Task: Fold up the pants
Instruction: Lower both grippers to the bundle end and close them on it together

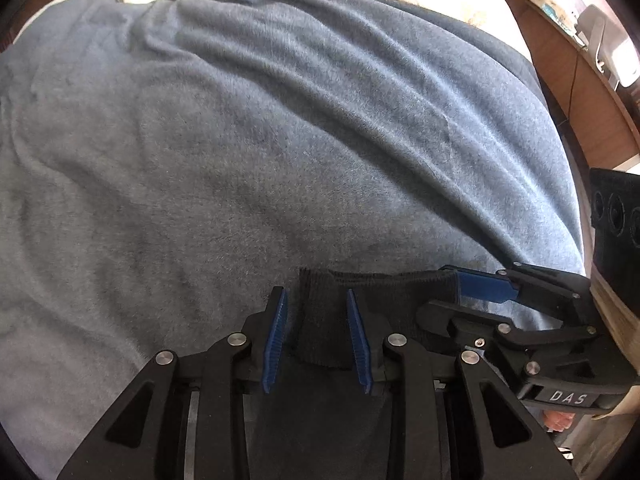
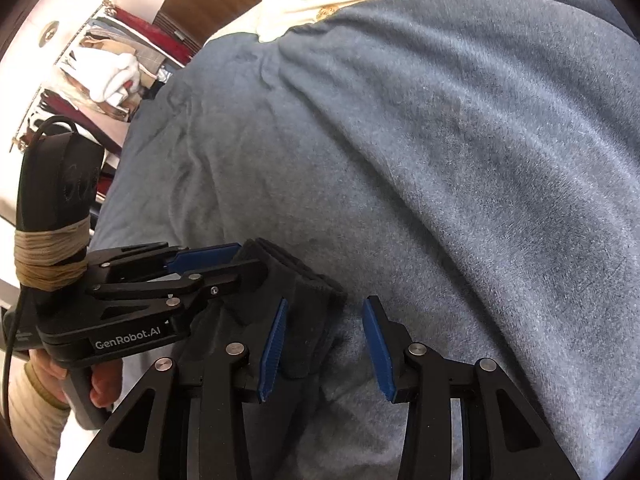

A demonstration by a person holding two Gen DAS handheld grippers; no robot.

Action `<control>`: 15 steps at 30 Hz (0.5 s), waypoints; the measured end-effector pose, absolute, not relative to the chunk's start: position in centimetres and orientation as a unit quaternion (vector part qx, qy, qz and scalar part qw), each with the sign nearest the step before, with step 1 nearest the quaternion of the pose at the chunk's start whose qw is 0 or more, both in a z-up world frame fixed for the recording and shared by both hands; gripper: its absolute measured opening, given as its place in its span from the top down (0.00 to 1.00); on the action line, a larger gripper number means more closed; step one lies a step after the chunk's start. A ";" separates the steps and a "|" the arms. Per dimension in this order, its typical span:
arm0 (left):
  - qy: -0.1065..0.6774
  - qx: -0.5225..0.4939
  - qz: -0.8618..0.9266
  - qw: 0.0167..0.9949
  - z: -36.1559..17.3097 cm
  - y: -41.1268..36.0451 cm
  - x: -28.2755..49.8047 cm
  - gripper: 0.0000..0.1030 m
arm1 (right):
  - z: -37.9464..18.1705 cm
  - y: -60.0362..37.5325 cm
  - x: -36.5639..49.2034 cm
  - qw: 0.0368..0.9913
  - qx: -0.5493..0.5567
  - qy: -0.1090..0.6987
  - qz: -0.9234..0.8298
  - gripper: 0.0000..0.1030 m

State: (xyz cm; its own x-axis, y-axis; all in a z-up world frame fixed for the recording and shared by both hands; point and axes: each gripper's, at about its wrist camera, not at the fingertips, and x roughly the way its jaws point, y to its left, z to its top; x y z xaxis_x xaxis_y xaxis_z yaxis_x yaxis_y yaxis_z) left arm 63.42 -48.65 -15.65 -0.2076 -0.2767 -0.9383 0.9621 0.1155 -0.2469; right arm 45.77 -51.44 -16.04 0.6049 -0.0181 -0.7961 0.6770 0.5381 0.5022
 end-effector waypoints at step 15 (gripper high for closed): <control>0.540 0.329 -0.580 0.514 -18.0 -49.6 63.5 0.85 | -18.2 -52.2 46.7 0.781 0.438 0.397 -0.201 0.74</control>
